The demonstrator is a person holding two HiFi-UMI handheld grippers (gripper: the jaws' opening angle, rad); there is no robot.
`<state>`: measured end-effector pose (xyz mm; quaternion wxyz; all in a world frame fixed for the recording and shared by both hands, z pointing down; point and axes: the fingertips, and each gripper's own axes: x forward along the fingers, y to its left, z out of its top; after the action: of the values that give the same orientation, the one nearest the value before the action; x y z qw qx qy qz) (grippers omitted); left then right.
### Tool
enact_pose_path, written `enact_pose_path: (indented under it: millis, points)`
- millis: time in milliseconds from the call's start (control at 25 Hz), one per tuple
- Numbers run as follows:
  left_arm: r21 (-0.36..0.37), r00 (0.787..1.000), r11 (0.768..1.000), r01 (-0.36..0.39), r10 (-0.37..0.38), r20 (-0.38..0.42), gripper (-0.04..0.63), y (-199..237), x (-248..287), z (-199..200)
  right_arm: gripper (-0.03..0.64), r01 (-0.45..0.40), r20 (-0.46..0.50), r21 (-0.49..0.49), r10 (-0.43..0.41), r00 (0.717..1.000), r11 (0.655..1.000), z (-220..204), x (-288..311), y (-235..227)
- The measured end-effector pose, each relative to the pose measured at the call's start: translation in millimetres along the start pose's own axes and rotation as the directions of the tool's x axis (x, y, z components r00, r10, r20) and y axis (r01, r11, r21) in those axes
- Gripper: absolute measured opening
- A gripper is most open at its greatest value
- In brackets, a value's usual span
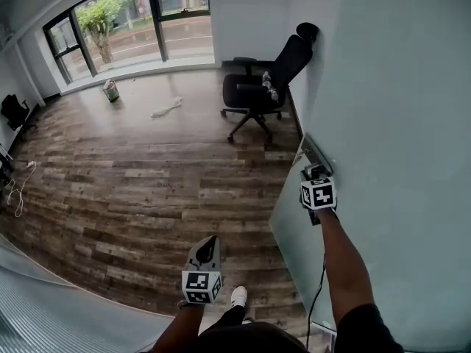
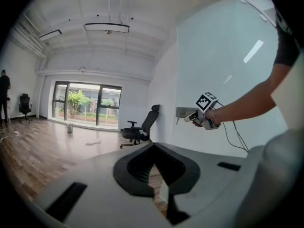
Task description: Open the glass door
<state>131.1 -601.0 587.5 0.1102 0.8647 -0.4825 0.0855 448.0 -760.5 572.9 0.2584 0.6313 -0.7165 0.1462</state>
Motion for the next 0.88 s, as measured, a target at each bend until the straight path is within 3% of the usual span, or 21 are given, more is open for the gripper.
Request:
enact_pose_path:
  millis: [280,480,880]
  points:
    - [-0.037,0.999,0.999,0.03,-0.03,-0.014,0.003,-4.4,31.2,-0.6,0.026,0.033,-0.006,0.041,-0.033,0.999,0.999,-4.3,8.6,-54.4]
    - [-0.02,1.0,1.0,0.022,-0.023,-0.012,0.003,2.8,48.0,4.7,0.025,0.058,-0.012,0.07,-0.057,0.998,0.996,-5.1,11.3,-87.1]
    - [-0.019,0.998,0.998,0.053,-0.053,-0.029,0.003,1.6,63.4,3.3,0.025,0.084,-0.064,0.099,-0.078,0.995,0.992,-10.9,18.3,-116.7]
